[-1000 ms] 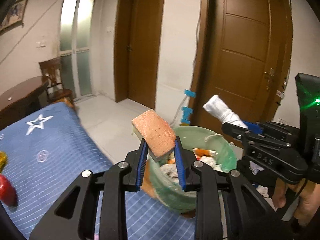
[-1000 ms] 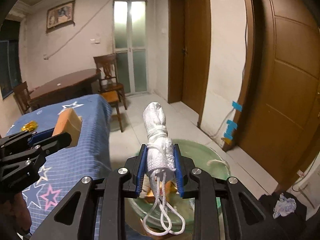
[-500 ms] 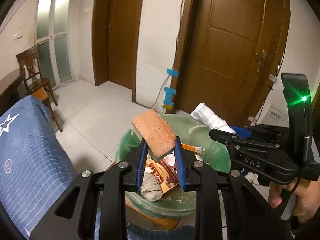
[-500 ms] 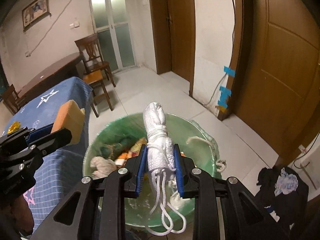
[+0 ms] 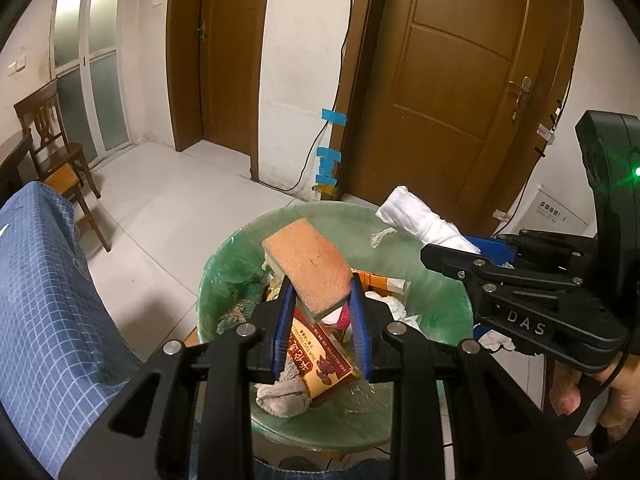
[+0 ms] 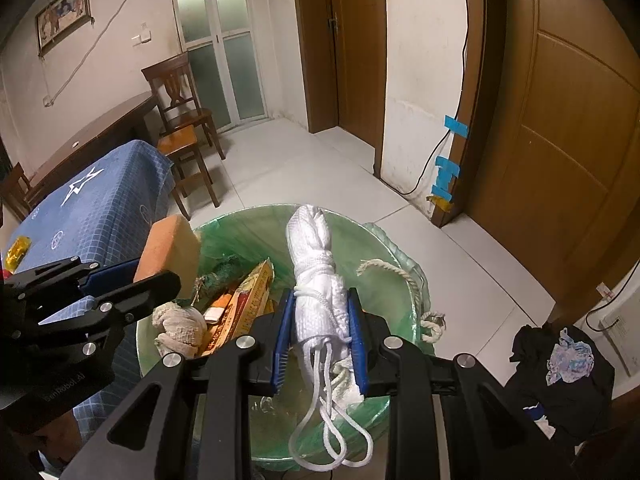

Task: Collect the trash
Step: 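Open both tools to drop the sponge block and cable into the bin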

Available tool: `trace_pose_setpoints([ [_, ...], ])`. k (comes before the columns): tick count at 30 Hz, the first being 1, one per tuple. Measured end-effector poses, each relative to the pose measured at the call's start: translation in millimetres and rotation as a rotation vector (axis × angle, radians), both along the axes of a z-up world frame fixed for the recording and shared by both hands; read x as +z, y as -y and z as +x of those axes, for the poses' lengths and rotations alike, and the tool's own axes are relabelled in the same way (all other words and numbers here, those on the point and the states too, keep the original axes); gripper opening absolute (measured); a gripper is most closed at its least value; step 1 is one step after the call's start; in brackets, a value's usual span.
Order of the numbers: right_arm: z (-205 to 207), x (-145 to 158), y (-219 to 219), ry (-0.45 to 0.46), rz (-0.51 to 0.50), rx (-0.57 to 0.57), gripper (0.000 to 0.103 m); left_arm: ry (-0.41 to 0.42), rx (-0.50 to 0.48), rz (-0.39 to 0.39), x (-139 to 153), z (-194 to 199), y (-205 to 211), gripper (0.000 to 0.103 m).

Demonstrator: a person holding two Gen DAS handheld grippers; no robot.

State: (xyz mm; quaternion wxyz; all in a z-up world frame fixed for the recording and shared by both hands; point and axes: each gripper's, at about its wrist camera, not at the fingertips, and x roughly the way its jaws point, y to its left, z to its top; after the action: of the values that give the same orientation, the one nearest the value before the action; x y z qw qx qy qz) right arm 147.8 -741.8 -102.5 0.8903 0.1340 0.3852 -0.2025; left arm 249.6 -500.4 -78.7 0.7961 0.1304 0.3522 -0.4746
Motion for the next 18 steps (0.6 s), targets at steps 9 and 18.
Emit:
trace_pose_setpoints([
  [9, 1.2, -0.9, -2.5, 0.002, 0.001, 0.003, 0.027, 0.003, -0.005, -0.001, -2.1, 0.2, 5.0, 0.026],
  [18, 2.6, -1.8, -3.3, 0.003, 0.001, 0.005, 0.027, 0.001, -0.005, 0.001, -3.2, 0.9, 4.1, 0.026],
])
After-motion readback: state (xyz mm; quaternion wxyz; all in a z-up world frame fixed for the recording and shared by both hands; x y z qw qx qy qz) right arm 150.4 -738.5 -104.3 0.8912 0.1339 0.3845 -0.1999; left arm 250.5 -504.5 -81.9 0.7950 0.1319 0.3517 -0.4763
